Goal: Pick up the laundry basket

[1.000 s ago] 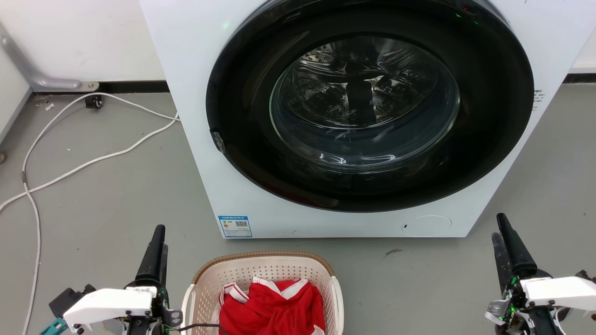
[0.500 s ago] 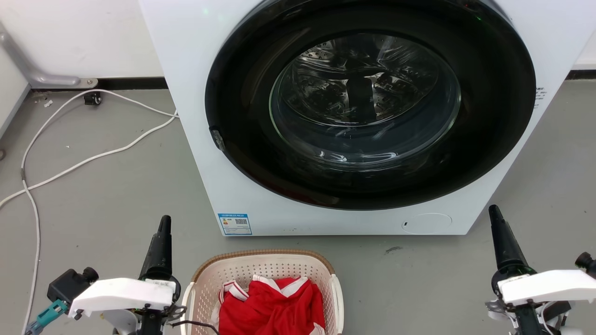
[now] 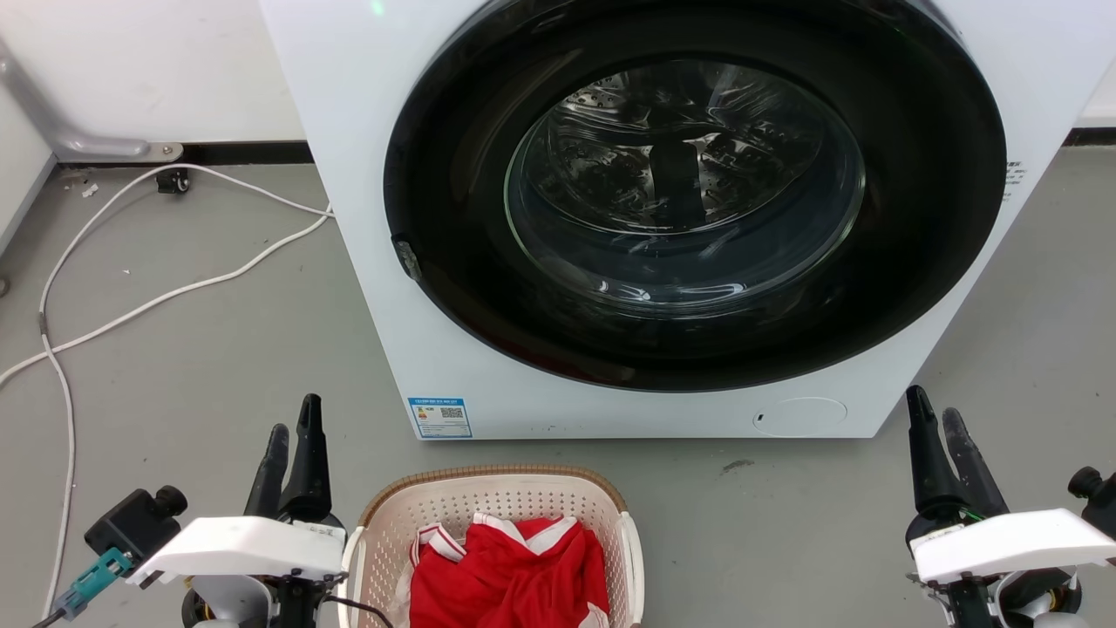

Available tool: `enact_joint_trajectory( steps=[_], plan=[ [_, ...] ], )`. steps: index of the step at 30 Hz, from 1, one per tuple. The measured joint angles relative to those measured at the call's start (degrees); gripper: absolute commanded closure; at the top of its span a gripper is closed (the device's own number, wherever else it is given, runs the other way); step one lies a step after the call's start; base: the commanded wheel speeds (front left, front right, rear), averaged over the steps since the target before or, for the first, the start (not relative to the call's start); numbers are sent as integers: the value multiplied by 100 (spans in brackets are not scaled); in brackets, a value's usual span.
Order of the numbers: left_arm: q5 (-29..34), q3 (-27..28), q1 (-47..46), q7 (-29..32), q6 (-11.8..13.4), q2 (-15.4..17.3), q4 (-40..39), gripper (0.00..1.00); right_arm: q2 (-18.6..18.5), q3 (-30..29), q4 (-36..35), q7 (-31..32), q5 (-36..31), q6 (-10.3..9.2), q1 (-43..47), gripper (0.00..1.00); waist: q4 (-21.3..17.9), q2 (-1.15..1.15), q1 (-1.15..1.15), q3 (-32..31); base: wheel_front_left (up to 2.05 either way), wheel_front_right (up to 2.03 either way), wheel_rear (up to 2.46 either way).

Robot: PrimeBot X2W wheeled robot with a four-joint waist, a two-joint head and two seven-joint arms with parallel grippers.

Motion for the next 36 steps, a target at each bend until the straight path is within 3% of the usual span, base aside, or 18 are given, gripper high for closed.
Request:
enact_joint_trajectory(
  steps=[36],
  plan=[
    [2351,-101,95,-575,5,8,-211,0,-4,115,-404,-571,-2421,1,187,0,16,0,0,68,0,0,0]
  ],
)
